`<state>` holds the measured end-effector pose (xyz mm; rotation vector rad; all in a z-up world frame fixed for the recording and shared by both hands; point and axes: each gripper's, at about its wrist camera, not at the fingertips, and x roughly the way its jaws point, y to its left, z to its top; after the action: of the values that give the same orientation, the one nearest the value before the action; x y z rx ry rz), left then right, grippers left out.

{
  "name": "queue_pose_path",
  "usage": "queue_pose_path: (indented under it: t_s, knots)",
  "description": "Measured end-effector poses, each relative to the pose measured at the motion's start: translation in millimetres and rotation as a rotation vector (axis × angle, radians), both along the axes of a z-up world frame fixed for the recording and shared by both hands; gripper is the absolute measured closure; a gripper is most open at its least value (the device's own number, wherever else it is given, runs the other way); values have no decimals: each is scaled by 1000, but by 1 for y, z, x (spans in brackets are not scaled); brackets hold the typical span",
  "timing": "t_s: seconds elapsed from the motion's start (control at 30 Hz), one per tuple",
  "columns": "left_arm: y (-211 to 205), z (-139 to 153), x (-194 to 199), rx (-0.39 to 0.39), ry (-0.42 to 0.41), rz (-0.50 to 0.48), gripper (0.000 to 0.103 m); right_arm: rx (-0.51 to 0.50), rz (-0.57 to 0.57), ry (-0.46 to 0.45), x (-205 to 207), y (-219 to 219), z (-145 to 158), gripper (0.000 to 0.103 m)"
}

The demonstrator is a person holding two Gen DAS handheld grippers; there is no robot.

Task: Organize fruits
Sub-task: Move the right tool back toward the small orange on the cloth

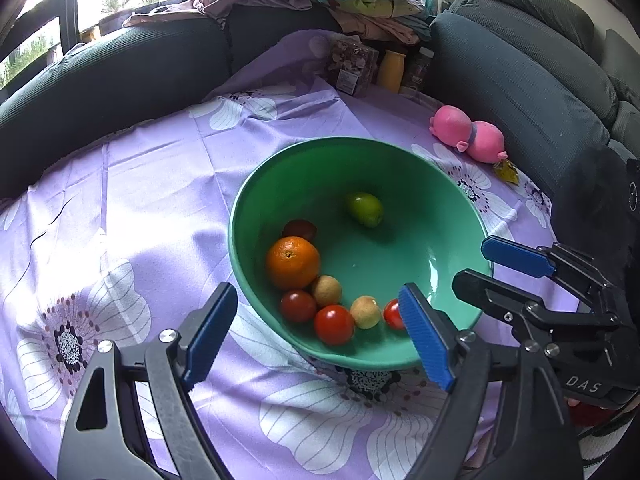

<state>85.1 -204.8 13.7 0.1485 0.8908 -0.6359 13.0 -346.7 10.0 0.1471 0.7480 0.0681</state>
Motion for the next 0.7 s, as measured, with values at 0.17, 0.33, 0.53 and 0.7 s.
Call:
queue_pose_path:
  t_s: [0.17, 0.33, 0.53, 0.7]
  knots:
    - [8, 2, -8, -3, -6, 19, 14, -2, 1, -9, -5, 1, 4, 51]
    - [23, 1, -22, -10, 3, 44, 13, -4, 16, -21, -13, 4, 9, 50]
    - [49, 1, -41, -20, 19, 108, 12, -12, 63, -28, -26, 20, 11, 51]
    - [74, 1, -60, -23, 28, 156, 12, -25, 107, -41, -38, 37, 15, 51]
